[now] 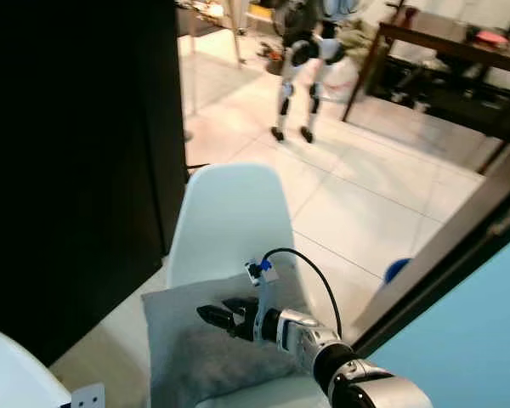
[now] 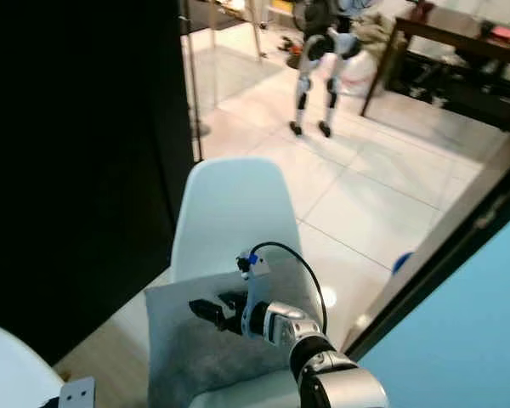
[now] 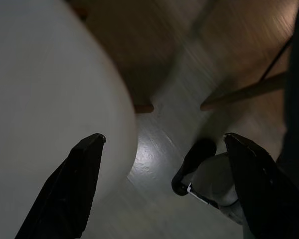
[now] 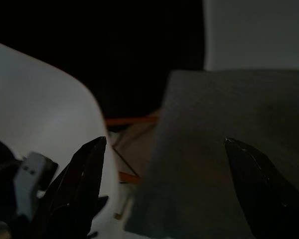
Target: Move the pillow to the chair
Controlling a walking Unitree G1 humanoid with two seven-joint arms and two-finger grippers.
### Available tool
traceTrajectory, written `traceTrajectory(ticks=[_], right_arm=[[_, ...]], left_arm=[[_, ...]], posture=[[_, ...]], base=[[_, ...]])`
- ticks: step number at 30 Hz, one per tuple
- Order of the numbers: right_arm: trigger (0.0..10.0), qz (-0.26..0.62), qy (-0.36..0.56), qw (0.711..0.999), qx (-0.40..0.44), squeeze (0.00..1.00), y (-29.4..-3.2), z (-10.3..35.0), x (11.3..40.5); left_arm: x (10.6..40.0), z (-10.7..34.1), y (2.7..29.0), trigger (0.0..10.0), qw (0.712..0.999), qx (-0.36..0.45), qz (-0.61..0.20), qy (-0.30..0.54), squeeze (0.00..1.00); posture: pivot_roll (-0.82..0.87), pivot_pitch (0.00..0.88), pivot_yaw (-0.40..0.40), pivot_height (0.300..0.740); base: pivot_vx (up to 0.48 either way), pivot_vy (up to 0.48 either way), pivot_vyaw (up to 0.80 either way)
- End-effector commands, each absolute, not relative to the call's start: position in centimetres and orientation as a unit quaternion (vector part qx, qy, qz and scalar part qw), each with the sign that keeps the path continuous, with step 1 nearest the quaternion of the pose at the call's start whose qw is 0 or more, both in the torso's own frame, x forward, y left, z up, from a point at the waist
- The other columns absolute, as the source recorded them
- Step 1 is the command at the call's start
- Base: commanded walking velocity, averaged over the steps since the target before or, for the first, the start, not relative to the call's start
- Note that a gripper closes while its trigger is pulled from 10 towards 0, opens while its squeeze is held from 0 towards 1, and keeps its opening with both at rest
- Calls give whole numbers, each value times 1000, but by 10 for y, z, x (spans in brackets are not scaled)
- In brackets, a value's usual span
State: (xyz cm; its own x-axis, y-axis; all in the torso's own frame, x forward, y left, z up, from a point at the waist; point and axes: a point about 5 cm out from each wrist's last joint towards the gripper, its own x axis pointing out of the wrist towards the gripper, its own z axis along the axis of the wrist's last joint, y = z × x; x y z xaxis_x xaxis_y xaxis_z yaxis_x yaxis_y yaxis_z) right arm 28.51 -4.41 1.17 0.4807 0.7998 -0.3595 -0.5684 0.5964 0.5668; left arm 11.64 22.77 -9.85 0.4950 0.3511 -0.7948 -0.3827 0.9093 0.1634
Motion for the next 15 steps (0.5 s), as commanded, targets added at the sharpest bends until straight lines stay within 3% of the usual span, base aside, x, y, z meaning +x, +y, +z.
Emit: traceTrajectory(ticks=[1, 9, 15], right_arm=[[10000, 418, 331, 823, 196, 0, -28, -1, 267], [10000, 313, 368, 861, 159, 0, -55, -21, 261], [10000, 274, 387, 871, 131, 0, -70, -32, 255]], left_arm=[[106, -103, 223, 10000, 854, -15, 206, 478, 0], [94, -109, 214, 10000, 843, -4, 186, 505, 0], [90, -110, 212, 10000, 839, 4, 175, 515, 0]], posture=[[198, 69, -114, 730], [199, 69, -115, 730], [198, 70, -116, 730]], base=[[0, 0, 0], [0, 0, 0], [-110, 0, 0]])
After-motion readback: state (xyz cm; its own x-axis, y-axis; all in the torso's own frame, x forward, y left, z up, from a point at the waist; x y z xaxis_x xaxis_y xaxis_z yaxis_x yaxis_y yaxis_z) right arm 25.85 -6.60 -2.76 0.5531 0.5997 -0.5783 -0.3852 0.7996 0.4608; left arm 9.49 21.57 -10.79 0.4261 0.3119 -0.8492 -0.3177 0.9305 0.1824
